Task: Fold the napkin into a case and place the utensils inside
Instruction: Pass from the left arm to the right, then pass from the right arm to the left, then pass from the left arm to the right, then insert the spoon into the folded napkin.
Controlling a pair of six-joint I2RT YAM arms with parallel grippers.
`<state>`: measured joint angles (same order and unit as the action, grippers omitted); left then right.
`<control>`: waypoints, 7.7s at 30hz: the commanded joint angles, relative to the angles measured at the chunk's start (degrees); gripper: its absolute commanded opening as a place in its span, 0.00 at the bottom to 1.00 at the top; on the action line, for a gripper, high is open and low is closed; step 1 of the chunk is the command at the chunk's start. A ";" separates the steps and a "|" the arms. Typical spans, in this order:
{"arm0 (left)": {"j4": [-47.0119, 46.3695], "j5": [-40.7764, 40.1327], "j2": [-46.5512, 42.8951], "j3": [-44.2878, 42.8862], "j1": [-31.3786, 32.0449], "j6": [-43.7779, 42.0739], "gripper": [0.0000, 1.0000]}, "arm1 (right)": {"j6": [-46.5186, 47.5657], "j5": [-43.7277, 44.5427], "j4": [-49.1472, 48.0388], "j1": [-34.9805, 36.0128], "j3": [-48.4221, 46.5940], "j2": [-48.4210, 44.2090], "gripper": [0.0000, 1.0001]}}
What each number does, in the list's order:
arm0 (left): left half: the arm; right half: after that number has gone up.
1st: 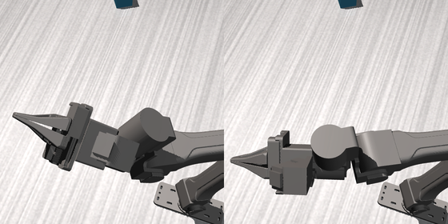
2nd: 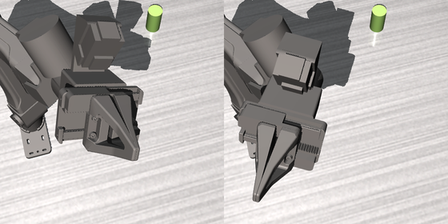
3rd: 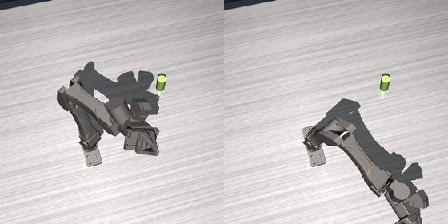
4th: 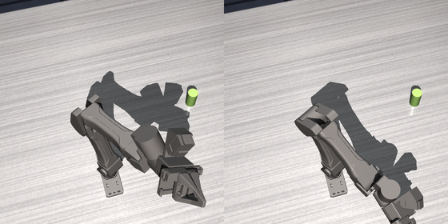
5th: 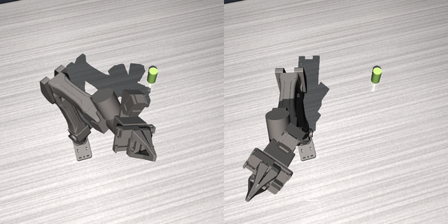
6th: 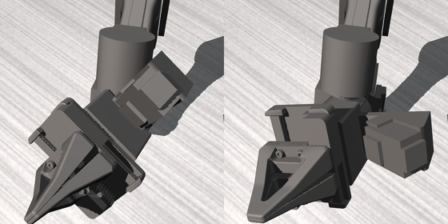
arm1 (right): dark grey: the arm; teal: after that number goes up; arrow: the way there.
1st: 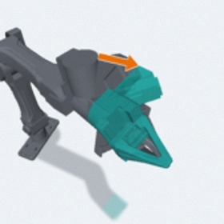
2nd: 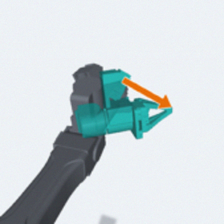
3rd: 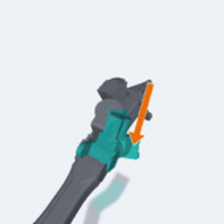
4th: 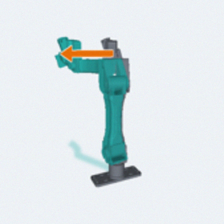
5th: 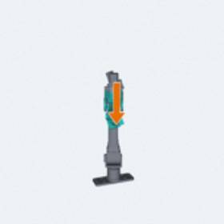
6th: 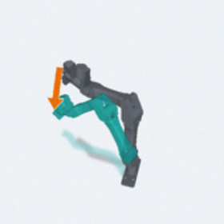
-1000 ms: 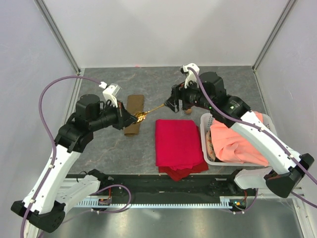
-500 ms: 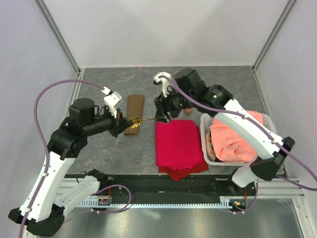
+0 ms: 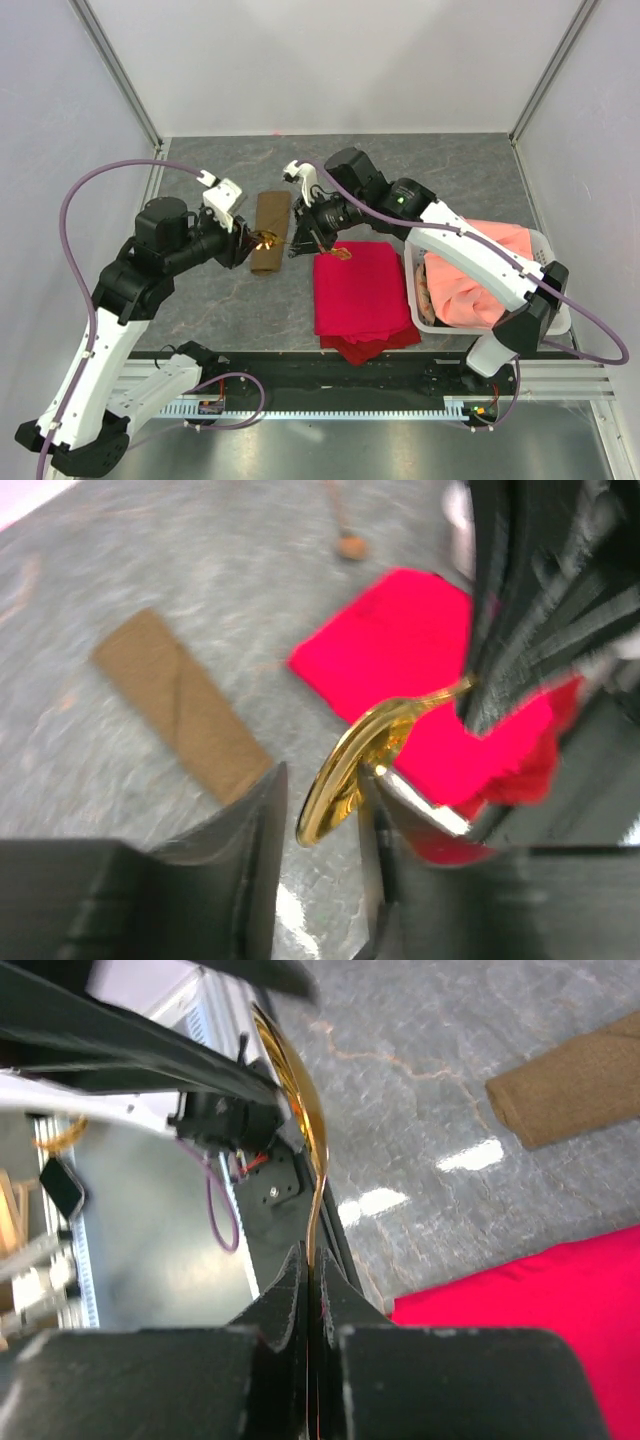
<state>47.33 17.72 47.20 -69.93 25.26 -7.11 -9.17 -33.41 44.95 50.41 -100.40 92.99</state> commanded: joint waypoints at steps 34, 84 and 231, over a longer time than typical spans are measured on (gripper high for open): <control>-50.23 19.11 -13.36 28.62 0.15 53.08 0.53 | -54.64 45.80 -84.75 11.64 35.89 -6.60 0.01; -10.07 -8.47 -5.98 12.89 0.14 32.15 0.06 | -25.02 46.77 -11.55 11.64 -12.27 11.07 0.00; -51.81 -5.06 27.07 46.64 -15.59 55.81 0.02 | -26.78 45.27 -14.98 0.21 -35.22 54.15 0.06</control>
<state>-1.87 12.71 73.03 -22.11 9.98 47.46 -36.18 11.05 30.44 50.41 -135.26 150.06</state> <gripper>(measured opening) 0.025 0.076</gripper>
